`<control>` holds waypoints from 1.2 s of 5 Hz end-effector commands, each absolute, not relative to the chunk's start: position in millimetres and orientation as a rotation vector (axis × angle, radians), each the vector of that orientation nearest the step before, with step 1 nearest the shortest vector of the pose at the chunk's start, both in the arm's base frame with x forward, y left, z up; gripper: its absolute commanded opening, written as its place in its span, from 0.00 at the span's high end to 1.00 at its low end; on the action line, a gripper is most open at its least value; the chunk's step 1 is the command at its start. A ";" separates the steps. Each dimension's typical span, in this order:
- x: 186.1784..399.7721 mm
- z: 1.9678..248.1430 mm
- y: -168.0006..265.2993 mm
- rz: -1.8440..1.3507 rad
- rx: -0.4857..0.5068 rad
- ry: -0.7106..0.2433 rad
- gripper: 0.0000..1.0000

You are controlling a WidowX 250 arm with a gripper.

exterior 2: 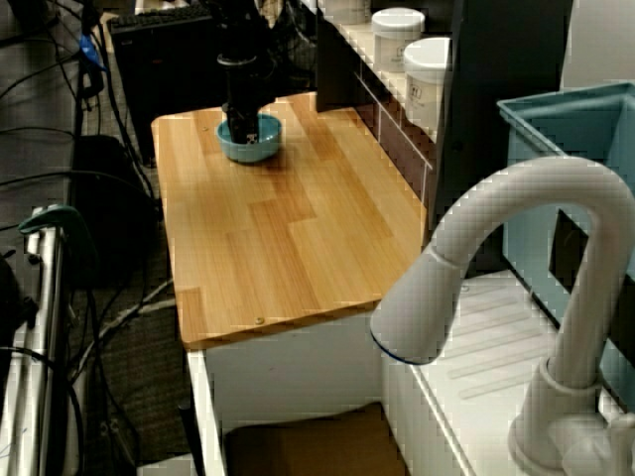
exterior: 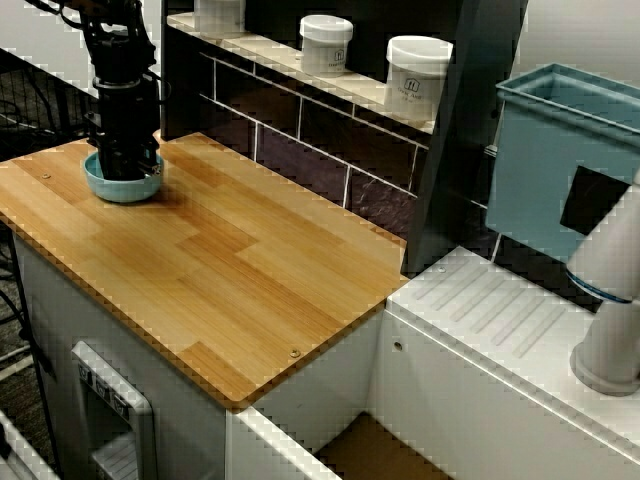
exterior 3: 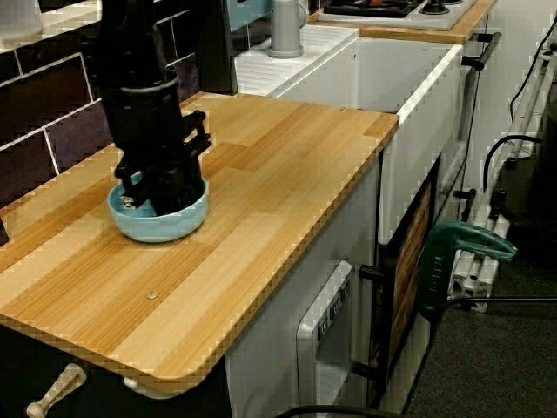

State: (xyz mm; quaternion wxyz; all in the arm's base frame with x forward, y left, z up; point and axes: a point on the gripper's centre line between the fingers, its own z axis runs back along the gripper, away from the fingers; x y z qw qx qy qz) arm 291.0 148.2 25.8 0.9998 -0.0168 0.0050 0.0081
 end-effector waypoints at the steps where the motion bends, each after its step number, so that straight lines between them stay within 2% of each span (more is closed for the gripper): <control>1: 288.9 33.7 114.4 0.017 -0.025 -0.011 1.00; 3: 294.9 25.2 80.6 0.024 -0.038 -0.033 1.00; 6: 300.1 31.2 32.6 -0.012 -0.061 -0.040 1.00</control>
